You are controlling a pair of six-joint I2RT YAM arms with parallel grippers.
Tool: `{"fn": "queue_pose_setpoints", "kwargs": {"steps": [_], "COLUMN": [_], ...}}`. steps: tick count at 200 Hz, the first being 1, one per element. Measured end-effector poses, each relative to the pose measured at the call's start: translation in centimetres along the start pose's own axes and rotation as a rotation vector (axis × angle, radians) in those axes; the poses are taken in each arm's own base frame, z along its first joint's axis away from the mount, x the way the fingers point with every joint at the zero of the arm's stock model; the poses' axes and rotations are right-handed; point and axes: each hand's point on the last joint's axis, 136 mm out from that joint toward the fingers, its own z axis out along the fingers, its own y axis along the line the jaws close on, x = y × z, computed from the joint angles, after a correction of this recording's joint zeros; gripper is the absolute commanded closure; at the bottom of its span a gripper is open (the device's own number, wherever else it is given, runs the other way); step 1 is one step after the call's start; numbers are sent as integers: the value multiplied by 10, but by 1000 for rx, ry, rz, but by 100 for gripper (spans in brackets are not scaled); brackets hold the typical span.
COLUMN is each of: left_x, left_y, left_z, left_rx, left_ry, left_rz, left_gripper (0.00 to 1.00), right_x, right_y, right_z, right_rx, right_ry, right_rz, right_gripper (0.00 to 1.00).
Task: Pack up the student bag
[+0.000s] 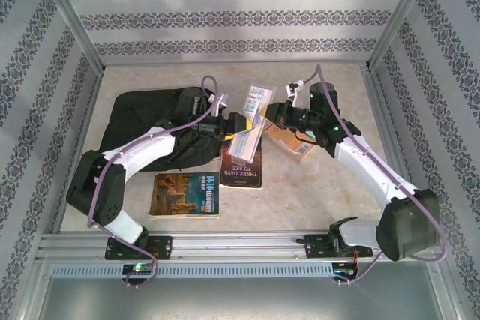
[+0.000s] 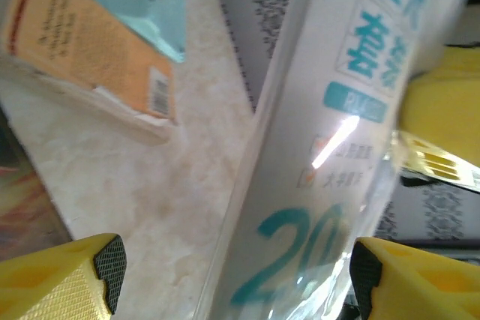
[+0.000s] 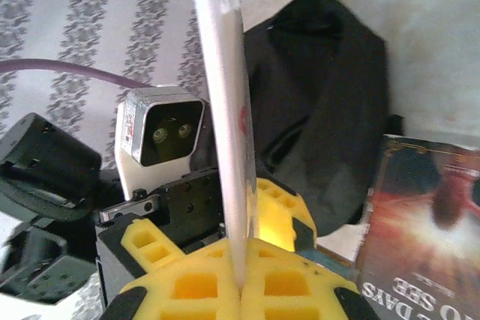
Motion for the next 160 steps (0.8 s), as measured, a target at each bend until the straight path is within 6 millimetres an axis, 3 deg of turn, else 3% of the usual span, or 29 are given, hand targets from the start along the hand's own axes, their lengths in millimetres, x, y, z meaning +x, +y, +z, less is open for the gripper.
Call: {"fn": "queue_pose_setpoints", "kwargs": {"steps": [29,80,120,160], "left_x": [-10,-21,-27,-30], "left_y": [-13,-41,-61,-60], "left_z": [-9,-14,-21,-20], "left_rx": [116,279,356,404], "left_ry": [-49,-72,-88,-89], "left_rz": [-19,-36,-15,-58], "left_gripper": [35,65,74,88], "right_x": [0,0,-9,-11], "right_y": [15,19,24,30], "right_z": [6,11,4,1], "right_rx": [-90,-151,-187,-214], "right_ry": [40,80,67,65], "right_rz": [-21,-3,2,-13], "right_gripper": [100,100,100,100]}}
